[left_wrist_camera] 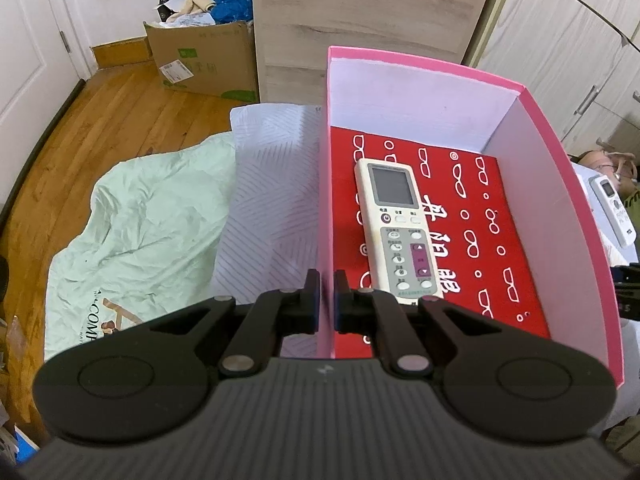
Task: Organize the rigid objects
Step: 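Move the right tool back and grasp the small white remote with red button, then lower the small white remote beside the cream remote and release it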
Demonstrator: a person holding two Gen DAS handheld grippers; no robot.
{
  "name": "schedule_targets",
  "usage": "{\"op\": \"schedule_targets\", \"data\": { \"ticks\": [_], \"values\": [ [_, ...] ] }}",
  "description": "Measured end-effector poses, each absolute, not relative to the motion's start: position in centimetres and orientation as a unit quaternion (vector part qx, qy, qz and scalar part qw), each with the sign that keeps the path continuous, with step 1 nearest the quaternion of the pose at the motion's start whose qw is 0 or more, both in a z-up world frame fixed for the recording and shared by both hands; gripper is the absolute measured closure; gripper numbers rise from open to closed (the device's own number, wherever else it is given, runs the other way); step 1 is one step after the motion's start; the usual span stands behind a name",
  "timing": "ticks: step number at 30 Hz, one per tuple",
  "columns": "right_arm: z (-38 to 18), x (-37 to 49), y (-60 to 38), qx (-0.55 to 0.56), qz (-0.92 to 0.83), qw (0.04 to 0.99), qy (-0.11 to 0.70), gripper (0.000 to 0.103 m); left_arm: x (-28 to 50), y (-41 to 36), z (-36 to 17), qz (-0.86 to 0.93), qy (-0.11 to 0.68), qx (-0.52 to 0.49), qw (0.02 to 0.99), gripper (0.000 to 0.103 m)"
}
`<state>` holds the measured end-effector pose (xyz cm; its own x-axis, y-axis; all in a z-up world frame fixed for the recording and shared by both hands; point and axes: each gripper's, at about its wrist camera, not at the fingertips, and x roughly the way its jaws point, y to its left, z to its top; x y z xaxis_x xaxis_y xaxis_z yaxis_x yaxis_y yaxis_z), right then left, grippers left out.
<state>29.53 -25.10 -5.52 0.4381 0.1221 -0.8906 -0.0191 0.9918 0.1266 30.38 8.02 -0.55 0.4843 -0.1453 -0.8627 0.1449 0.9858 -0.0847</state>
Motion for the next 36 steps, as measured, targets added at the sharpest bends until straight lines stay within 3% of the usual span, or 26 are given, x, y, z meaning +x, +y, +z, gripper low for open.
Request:
{"op": "schedule_targets", "data": {
  "ticks": [4, 6, 17, 25, 30, 36],
  "values": [
    [-6.0, 29.8, -23.9, 0.000, 0.033, 0.857, 0.514, 0.049, 30.4, 8.7, -0.6, -0.086, 0.502, -0.030, 0.860, 0.097],
    [-5.9, 29.9, -24.2, 0.011, 0.036, 0.856, 0.516, 0.056, 30.4, 8.9, -0.6, -0.087, 0.502, -0.035, 0.860, 0.097],
    [-2.2, 28.5, -26.6, 0.086, 0.014, 0.862, 0.499, 0.056, 30.4, 8.8, -0.7, -0.088, 0.502, -0.038, 0.860, 0.097],
    [5.3, 25.5, -25.0, 0.133, 0.051, 0.908, 0.394, 0.056, 30.6, 9.3, -0.6, -0.088, 0.507, -0.045, 0.856, 0.096],
    [7.1, 24.5, -17.7, 0.070, 0.135, 0.911, 0.383, 0.056, 30.8, 9.3, -0.6, -0.087, 0.506, -0.046, 0.857, 0.096],
    [4.2, 26.0, -11.3, -0.002, 0.139, 0.898, 0.418, 0.056, 30.8, 9.8, -0.7, -0.086, 0.509, -0.075, 0.853, 0.095]
  ]
}}
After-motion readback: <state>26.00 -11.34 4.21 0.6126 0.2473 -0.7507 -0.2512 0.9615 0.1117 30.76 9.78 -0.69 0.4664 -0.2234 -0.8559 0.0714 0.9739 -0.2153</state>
